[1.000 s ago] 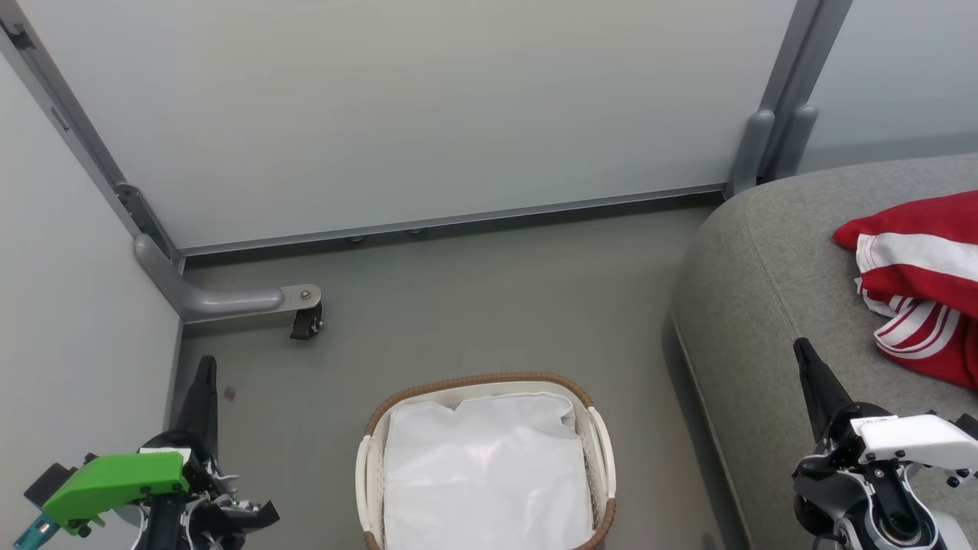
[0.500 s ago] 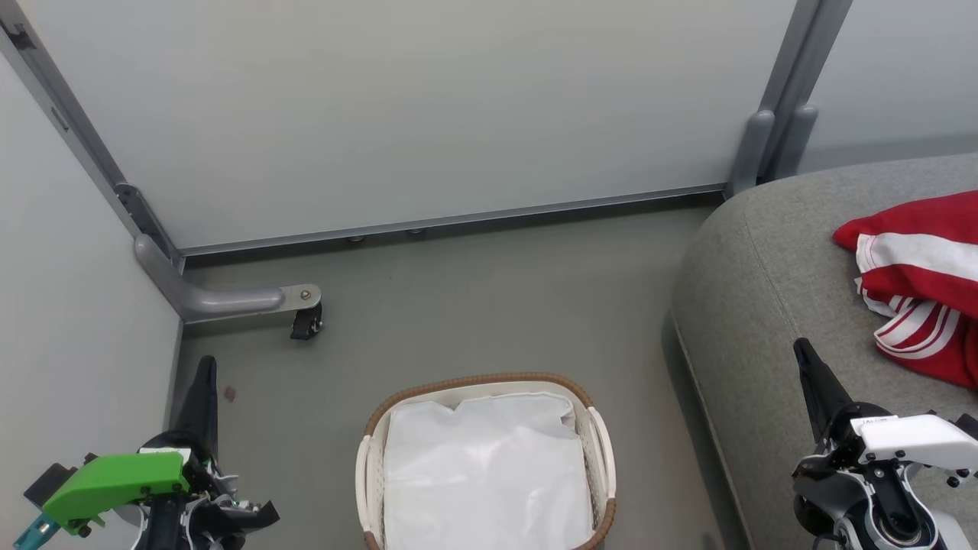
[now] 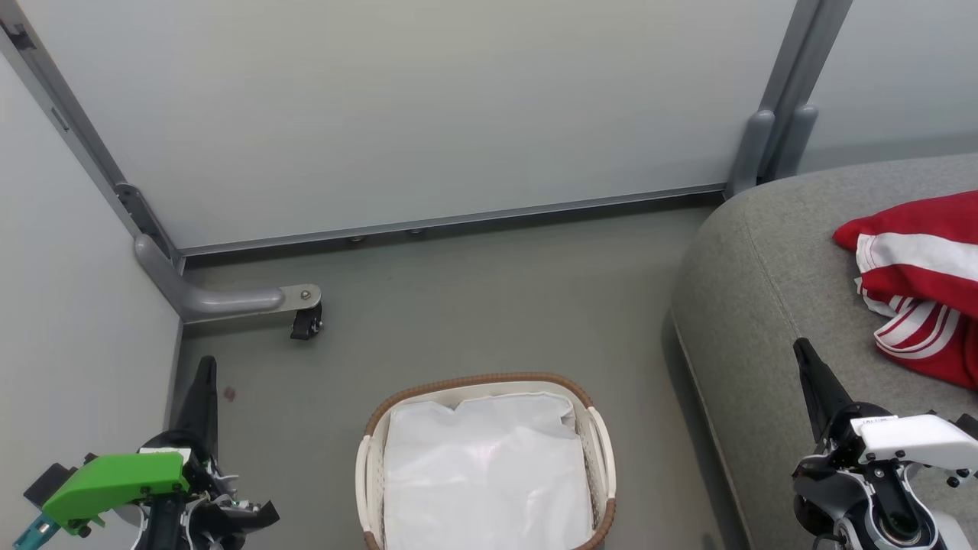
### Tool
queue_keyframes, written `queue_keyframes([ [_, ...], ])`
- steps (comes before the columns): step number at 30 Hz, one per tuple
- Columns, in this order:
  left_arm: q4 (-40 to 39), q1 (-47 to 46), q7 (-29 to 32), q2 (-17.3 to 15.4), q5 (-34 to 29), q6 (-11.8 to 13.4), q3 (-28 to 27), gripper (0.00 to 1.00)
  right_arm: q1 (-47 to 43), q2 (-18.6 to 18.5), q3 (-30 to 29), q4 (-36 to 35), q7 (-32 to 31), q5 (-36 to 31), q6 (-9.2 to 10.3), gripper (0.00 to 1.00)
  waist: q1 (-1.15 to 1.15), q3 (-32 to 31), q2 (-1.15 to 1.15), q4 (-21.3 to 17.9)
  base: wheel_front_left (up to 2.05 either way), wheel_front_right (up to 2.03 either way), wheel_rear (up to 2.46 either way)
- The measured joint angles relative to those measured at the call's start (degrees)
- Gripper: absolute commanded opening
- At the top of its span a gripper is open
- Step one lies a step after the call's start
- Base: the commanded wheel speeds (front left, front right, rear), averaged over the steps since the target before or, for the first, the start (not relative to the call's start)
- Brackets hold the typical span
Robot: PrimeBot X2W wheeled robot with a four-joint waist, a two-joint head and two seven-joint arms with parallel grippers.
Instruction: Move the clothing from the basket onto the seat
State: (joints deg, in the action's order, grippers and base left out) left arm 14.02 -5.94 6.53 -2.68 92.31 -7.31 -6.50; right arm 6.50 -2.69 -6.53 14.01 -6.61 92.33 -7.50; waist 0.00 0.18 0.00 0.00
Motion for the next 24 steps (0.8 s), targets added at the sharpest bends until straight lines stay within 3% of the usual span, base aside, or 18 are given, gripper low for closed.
queue_keyframes([
  [24,0.0,0.0,0.0,0.0,0.0,0.0,0.0,0.0,0.0,0.0,0.0,0.0,0.0,0.0,0.0,0.0,0.0,0.0,0.0,0.0,0.0,0.0,0.0],
])
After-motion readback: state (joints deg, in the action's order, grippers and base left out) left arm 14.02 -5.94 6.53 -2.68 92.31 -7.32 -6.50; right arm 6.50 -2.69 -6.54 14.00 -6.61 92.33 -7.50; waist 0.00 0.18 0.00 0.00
